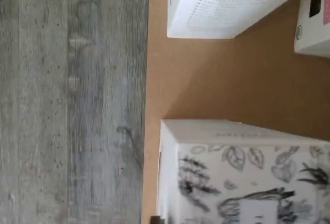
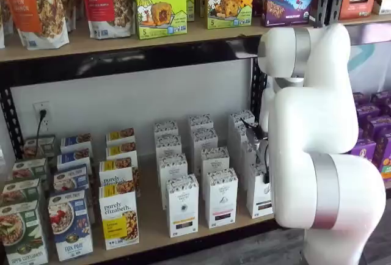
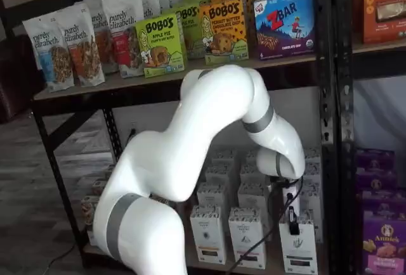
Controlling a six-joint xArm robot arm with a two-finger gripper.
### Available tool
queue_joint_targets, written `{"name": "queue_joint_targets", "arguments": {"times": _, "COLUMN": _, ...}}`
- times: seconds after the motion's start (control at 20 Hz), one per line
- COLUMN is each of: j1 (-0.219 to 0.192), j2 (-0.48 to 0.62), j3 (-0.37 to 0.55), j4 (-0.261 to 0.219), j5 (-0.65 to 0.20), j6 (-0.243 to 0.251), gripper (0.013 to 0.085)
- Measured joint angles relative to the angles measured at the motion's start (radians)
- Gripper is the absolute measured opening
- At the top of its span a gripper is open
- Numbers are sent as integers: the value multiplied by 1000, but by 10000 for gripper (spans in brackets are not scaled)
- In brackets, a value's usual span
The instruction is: Pick up the white box with a green strip in the middle, on the bottom shelf, the sixth box from the left
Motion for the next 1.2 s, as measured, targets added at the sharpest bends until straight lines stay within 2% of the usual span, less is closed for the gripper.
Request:
{"name": "queue_joint_targets", "arguments": {"times": 0.05, "j1": 0, "j2": -1, "j3": 1, "j4": -2, "j5": 1, "j6": 2, "gripper": 650}}
{"name": "queue_joint_targets", "arguments": {"times": 0.1, "j1": 0, "j2": -2, "j3": 2, "j4": -4, "j5": 3, "j6": 3, "gripper": 610}}
{"name": "queue_joint_targets", "arguments": {"times": 0.25, "j1": 1, "j2": -4, "j3": 4, "j4": -8, "j5": 12, "j6": 9, "gripper": 570}}
{"name": "queue_joint_targets", "arguments": {"times": 0.3, "j1": 2, "j2": -7, "j3": 8, "j4": -11, "j5": 11, "j6": 12, "gripper": 530}}
{"name": "queue_joint_targets", "arguments": {"times": 0.75, "j1": 6, "j2": -40, "j3": 72, "j4": -55, "j5": -22, "j6": 56, "gripper": 530}}
{"name": "queue_joint_targets", "arguments": {"times": 1.1, "j1": 4, "j2": -102, "j3": 194, "j4": -140, "j5": -66, "j6": 135, "gripper": 530}}
{"name": "queue_joint_targets", "arguments": {"times": 1.2, "j1": 5, "j2": -129, "j3": 244, "j4": -150, "j5": -80, "j6": 146, "gripper": 530}}
